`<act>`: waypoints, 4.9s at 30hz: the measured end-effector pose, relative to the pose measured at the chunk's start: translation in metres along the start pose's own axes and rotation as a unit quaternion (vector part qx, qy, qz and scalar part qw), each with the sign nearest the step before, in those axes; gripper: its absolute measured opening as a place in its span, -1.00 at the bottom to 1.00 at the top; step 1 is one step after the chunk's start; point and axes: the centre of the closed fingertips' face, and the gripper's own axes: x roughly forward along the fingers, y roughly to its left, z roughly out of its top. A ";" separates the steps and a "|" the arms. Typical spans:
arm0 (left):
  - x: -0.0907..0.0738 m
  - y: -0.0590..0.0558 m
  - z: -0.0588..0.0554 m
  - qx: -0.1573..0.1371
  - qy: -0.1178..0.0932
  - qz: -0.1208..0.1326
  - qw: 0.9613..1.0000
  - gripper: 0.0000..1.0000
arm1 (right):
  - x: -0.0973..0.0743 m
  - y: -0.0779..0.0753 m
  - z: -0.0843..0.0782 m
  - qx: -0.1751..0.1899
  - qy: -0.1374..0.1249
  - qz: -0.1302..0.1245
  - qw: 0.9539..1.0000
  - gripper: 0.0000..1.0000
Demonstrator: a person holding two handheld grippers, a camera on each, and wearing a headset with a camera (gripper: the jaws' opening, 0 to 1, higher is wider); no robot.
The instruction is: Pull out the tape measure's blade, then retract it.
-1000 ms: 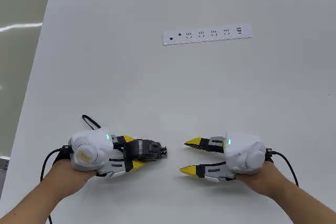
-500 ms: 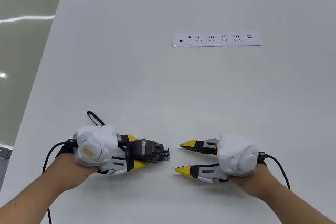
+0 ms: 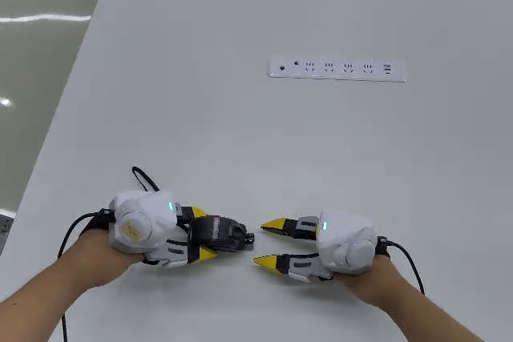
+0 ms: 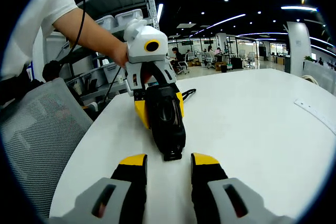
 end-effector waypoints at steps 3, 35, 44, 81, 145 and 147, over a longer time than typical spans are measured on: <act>0.000 0.000 0.000 0.001 0.001 -0.002 1.000 -0.35 | 0.003 0.001 -0.001 0.000 0.000 0.003 1.000 -0.37; 0.000 0.000 -0.001 0.006 0.009 -0.004 1.000 -0.36 | 0.018 -0.004 -0.003 -0.001 -0.003 0.010 1.000 -0.60; 0.000 0.000 -0.001 0.009 0.010 -0.004 1.000 -0.36 | 0.018 -0.003 -0.005 -0.004 -0.003 0.014 1.000 -0.66; 0.001 -0.002 -0.003 0.028 0.020 -0.004 0.999 -0.37 | 0.017 0.002 -0.007 -0.004 -0.011 0.018 1.000 -0.78; 0.001 -0.002 -0.002 0.028 0.019 -0.007 0.999 -0.36 | -0.013 0.000 -0.019 0.012 -0.013 0.000 1.000 -0.79; 0.001 -0.002 -0.002 0.028 0.018 -0.007 0.999 -0.36 | -0.014 0.000 -0.020 0.013 -0.013 -0.001 1.000 -0.79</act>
